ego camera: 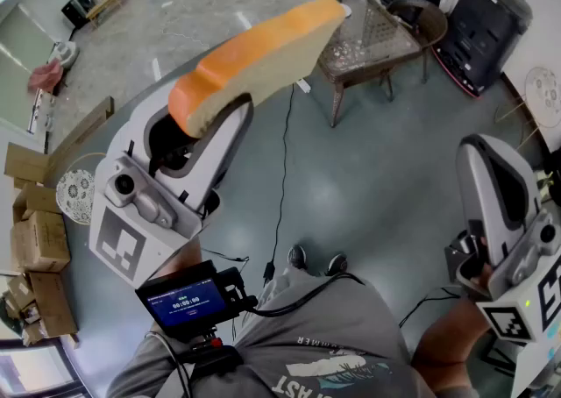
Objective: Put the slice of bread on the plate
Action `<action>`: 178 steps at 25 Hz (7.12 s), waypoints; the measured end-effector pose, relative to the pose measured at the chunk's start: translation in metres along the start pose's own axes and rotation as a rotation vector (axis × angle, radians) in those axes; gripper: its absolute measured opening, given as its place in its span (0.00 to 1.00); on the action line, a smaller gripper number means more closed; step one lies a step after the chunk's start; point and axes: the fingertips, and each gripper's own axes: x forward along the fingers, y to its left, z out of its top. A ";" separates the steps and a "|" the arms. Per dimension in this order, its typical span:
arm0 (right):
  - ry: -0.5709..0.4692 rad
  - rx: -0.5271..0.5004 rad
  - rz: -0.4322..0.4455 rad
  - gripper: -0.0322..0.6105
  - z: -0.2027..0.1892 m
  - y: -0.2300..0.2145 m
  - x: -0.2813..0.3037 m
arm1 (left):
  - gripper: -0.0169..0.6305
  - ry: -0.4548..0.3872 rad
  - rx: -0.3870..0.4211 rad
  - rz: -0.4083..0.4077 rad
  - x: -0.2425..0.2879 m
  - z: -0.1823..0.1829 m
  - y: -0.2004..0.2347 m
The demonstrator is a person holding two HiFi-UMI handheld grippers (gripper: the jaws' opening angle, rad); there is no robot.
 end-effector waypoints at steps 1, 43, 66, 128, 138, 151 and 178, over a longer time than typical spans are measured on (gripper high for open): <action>-0.001 0.000 0.000 0.06 -0.001 -0.005 -0.002 | 0.18 0.003 0.001 -0.001 0.004 -0.003 -0.002; -0.023 0.084 -0.069 0.06 -0.008 -0.033 -0.008 | 0.18 0.019 -0.022 -0.048 0.031 -0.021 -0.004; -0.003 0.104 -0.159 0.06 -0.037 -0.074 0.059 | 0.18 -0.006 -0.053 -0.116 0.061 -0.084 0.063; 0.017 0.132 -0.113 0.06 -0.071 -0.350 0.112 | 0.18 0.046 -0.064 -0.087 0.305 -0.230 0.113; 0.020 0.171 -0.028 0.06 -0.086 -0.415 0.121 | 0.18 0.100 -0.049 -0.028 0.353 -0.254 0.111; 0.018 0.177 0.013 0.06 -0.091 -0.506 0.089 | 0.18 0.136 -0.042 0.027 0.429 -0.283 0.082; 0.033 0.208 -0.057 0.06 -0.116 -0.569 0.170 | 0.18 0.150 -0.076 -0.039 0.474 -0.353 0.163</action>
